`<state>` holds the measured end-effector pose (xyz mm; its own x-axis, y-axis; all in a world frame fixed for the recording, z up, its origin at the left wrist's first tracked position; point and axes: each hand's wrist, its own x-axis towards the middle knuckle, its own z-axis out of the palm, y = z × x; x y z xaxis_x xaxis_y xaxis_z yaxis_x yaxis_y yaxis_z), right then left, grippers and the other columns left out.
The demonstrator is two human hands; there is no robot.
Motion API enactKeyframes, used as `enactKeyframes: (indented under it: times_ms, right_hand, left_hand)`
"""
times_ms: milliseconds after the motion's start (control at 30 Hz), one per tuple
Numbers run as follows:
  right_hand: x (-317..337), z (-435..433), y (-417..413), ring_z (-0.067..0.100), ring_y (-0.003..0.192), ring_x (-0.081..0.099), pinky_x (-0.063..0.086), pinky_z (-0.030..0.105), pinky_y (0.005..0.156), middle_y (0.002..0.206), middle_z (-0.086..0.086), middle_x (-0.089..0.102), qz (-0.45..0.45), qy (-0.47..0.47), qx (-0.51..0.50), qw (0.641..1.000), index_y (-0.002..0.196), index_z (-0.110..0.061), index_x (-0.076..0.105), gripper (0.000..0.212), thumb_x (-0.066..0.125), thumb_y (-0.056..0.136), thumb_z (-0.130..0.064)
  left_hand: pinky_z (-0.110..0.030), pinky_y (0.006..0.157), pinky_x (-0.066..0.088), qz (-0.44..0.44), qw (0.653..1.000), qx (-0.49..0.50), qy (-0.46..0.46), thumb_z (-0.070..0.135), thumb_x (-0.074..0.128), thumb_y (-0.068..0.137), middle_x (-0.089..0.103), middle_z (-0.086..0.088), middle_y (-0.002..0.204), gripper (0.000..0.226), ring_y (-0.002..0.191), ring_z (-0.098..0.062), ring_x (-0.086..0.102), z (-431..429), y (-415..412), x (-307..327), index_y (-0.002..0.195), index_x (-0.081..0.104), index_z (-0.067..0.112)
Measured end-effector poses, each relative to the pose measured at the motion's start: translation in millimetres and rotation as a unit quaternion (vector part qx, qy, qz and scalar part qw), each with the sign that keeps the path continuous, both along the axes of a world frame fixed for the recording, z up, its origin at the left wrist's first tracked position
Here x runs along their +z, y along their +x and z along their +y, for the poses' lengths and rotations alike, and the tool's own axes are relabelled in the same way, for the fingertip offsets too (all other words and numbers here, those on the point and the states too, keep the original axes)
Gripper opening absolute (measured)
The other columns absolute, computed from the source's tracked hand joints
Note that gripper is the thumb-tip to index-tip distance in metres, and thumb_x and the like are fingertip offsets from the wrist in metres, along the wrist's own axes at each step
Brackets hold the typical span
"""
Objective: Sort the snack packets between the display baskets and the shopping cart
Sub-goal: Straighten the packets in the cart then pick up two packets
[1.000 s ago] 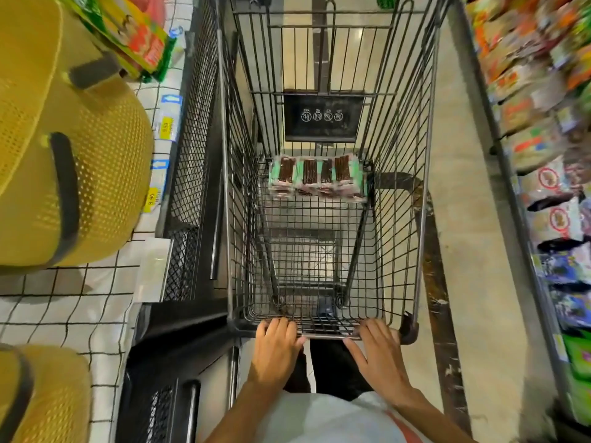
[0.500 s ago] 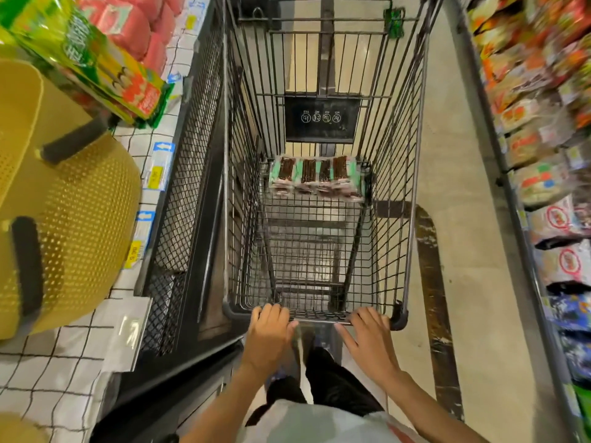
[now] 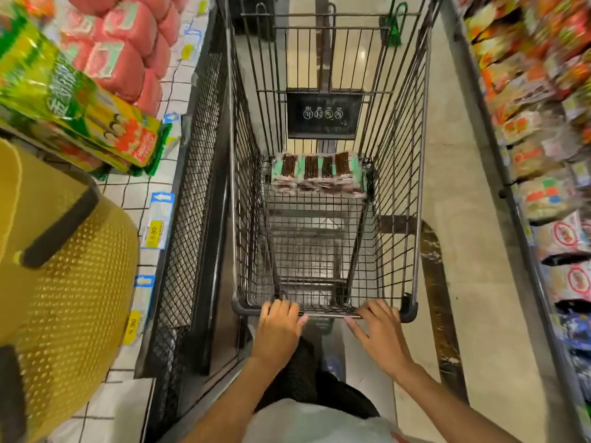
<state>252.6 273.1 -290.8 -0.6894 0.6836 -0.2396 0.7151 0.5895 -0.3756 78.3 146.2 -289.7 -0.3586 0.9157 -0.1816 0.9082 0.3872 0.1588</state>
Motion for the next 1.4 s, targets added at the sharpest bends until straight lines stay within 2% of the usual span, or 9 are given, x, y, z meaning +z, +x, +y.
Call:
enactKeyframes:
  times_ms: [133,267,400,600,733,900,1067,1200,1400]
  right_hand:
    - [5.6,3.4,-10.2,0.025,0.084,0.065,0.049,0.038,0.072,0.085,0.003,0.067,-0.009,0.006,0.002,1.0,0.083,-0.011,0.074,0.023,0.074,0.08,-0.034]
    - [21.3,5.9,-17.5,0.022,0.084,0.065,0.052,0.038,0.073,0.088,0.001,0.067,-0.05,-0.01,0.034,0.998,0.086,-0.013,0.074,0.043,0.046,0.088,-0.046]
    - [36.2,41.7,-52.0,0.014,0.108,0.053,0.041,0.026,0.092,0.115,-0.002,0.059,0.001,-0.071,-0.022,0.997,0.119,-0.014,0.063,0.033,0.048,0.097,-0.035]
    - [33.4,147.8,-152.7,0.014,0.095,0.054,0.04,0.02,0.081,0.105,0.001,0.057,0.1,-0.14,-0.143,0.975,0.114,-0.008,0.06,0.028,0.045,0.1,-0.026]
    - [-6.8,228.6,-197.5,0.012,0.063,0.053,0.037,0.003,0.049,0.074,-0.002,0.057,0.131,-0.145,-0.244,0.95,0.095,-0.008,0.061,0.017,0.05,0.098,-0.02]
    - [-76.0,307.7,-234.5,0.017,0.055,0.054,0.038,0.028,0.047,0.062,-0.004,0.053,0.11,-0.181,-0.353,0.911,0.089,-0.009,0.059,0.022,0.057,0.094,-0.03]
    - [-139.0,346.9,-265.3,0.028,0.079,0.06,0.038,0.024,0.054,0.089,0.012,0.061,0.065,-0.199,-0.36,0.909,0.106,0.0,0.061,0.049,0.065,0.085,-0.044]
    - [-171.8,354.8,-284.6,0.035,0.125,0.042,0.043,0.039,0.096,0.135,0.021,0.044,-0.062,-0.184,-0.35,0.916,0.133,0.0,0.044,0.084,0.063,0.078,-0.062]
    - [-171.4,360.9,-293.2,0.036,0.127,0.039,0.044,0.043,0.094,0.135,0.021,0.045,-0.077,-0.198,-0.421,0.882,0.123,-0.002,0.052,0.078,0.078,0.068,-0.053]
  left_hand:
    - [-0.039,0.107,0.029,-0.048,0.989,0.0,-0.142,0.045,0.029,0.102,0.055,-0.004,0.125,0.045,0.118,-0.024,0.047,5.6,-10.9,-5.7,0.129,0.049,0.015]
    - [-0.034,0.105,0.03,-0.084,0.987,0.011,-0.14,0.049,0.025,0.101,0.054,0.0,0.123,0.047,0.116,-0.018,0.049,10.2,-22.8,3.8,0.124,0.053,0.02]
    - [-0.031,0.102,0.034,-0.155,0.978,0.104,-0.091,0.044,0.031,0.101,0.058,0.004,0.116,0.038,0.107,-0.012,0.054,48.8,-57.8,26.7,0.118,0.056,0.02]
    - [-0.035,0.094,0.044,-0.271,0.927,0.255,0.04,0.021,0.043,0.102,0.063,-0.011,0.115,0.03,0.106,-0.024,0.059,160.1,-129.0,36.7,0.121,0.056,0.002]
    - [-0.03,0.086,0.045,-0.279,0.905,0.318,0.051,0.017,0.047,0.1,0.063,-0.013,0.115,0.028,0.105,-0.026,0.059,230.5,-177.0,4.3,0.123,0.052,0.002]
    - [-0.033,0.087,0.039,-0.303,0.853,0.424,0.036,0.013,0.053,0.096,0.054,-0.025,0.124,0.035,0.111,-0.036,0.053,302.1,-229.2,-58.8,0.125,0.047,-0.006]
    - [-0.033,0.097,0.028,-0.279,0.844,0.458,0.006,0.029,0.055,0.096,0.038,-0.029,0.142,0.063,0.132,-0.038,0.037,343.8,-262.2,-117.6,0.139,0.032,-0.011]
    - [-0.043,0.108,0.033,-0.291,0.832,0.472,-0.019,0.038,0.067,0.087,0.036,-0.025,0.146,0.081,0.135,-0.038,0.035,362.8,-281.0,-155.2,0.143,0.029,-0.006]
    - [-0.038,0.094,0.044,-0.288,0.803,0.521,-0.017,0.027,0.081,0.074,0.055,-0.021,0.128,0.062,0.119,-0.033,0.052,379.1,-286.1,-169.4,0.12,0.053,-0.003]
